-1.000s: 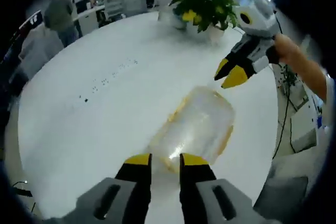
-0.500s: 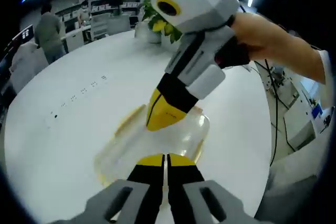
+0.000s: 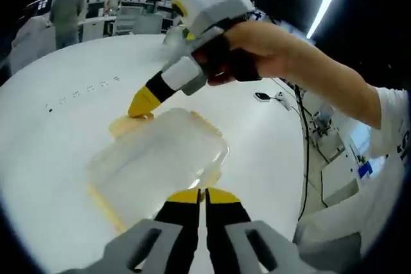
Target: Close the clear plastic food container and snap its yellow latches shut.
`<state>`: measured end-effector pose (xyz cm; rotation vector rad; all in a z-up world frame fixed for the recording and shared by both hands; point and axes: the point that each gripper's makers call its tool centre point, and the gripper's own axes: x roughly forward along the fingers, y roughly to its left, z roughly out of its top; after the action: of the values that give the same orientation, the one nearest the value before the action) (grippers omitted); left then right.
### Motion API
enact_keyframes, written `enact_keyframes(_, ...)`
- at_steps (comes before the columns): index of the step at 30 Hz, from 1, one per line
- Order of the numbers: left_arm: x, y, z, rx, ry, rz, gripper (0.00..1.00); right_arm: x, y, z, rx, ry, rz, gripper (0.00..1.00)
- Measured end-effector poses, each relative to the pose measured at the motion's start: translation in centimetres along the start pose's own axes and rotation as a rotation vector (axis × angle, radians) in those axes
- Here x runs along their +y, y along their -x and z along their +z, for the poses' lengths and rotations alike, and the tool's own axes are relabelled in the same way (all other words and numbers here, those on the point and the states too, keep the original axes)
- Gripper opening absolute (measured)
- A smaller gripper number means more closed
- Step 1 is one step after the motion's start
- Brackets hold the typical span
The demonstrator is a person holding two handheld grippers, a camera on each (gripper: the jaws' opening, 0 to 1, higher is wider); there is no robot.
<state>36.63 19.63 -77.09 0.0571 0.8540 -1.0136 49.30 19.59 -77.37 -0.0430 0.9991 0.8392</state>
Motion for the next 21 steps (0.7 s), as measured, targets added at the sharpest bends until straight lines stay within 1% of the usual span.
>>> enact_keyframes(2, 0.0, -0.3, 0.1, -0.01, 0.002, 0.007, 0.0, -0.6, -0.4, -0.9, 0.029, -0.005, -0.025, 0.0)
enact_keyframes(3, -0.1, -0.2, 0.1, -0.008, -0.001, 0.004, 0.0, -0.8, -0.6, -0.8, 0.019, -0.009, -0.026, 0.0)
enact_keyframes(5, -0.1, -0.3, 0.2, -0.002, -0.03, 0.014, 0.0, -1.0, -0.2, -0.8, 0.017, -0.068, -0.02, 0.0)
enact_keyframes(6, -0.2, -0.2, 0.2, 0.003, -0.046, 0.017, 0.0, -1.0, -0.1, -0.8, 0.012, -0.073, -0.022, 0.0)
enact_keyframes(7, -0.2, -0.2, 0.3, 0.005, -0.055, 0.022, 0.0, -0.9, 0.2, -0.4, -0.008, -0.061, -0.028, 0.0)
enact_keyframes(8, -0.3, -0.1, 0.4, 0.008, -0.062, 0.016, 0.03, -0.8, 0.5, 0.3, -0.045, -0.025, -0.03, 0.0)
enact_keyframes(9, -0.7, 0.0, 1.8, -0.056, -0.1, 0.001, 0.07, 0.0, 1.1, 1.1, -0.07, 0.012, -0.008, 0.0)
enact_keyframes(10, -1.0, 0.2, 2.7, -0.104, -0.107, -0.013, 0.1, 0.6, 1.6, 1.5, -0.077, 0.045, 0.011, 0.0)
enact_keyframes(11, -1.1, 0.8, 3.3, -0.119, -0.111, -0.011, 0.13, 1.4, 2.2, 2.2, -0.087, 0.11, 0.027, 0.0)
enact_keyframes(12, -0.9, 1.0, 3.6, -0.117, -0.134, 0.007, 0.15, 2.0, 2.6, 2.4, -0.08, 0.161, 0.038, 0.0)
enact_keyframes(13, -0.5, 1.3, 3.7, -0.105, -0.189, 0.036, 0.17, 2.5, 2.8, 2.4, -0.059, 0.223, 0.046, 0.0)
enact_keyframes(14, -0.2, 1.5, 3.9, -0.085, -0.284, 0.07, 0.2, 3.2, 3.2, 2.2, -0.028, 0.342, 0.043, 0.01)
enact_keyframes(15, -0.1, 1.6, 3.8, -0.058, -0.378, 0.082, 0.22, 3.4, 3.5, 2.0, 0.006, 0.465, 0.016, 0.04)
enact_keyframes(16, -0.1, 1.6, 3.7, -0.046, -0.407, 0.087, 0.24, 3.6, 3.5, 2.0, 0.017, 0.54, 0.005, 0.07)
enact_keyframes(17, -0.1, 1.5, 3.4, -0.025, -0.431, 0.093, 0.26, 3.8, 3.4, 1.7, 0.049, 0.615, 0.006, 0.11)
enact_keyframes(19, 0.1, 1.3, 2.8, 0.007, -0.468, 0.095, 0.32, 4.3, 3.4, 0.5, 0.131, 0.688, 0.039, 0.14)
enact_keyframes(20, 0.3, 1.2, 2.3, 0.035, -0.477, 0.102, 0.38, 4.7, 3.4, -0.6, 0.196, 0.744, 0.057, 0.15)
enact_keyframes(21, 0.2, 1.0, 2.2, 0.039, -0.485, 0.098, 0.43, 4.8, 3.5, -1.4, 0.254, 0.762, 0.062, 0.18)
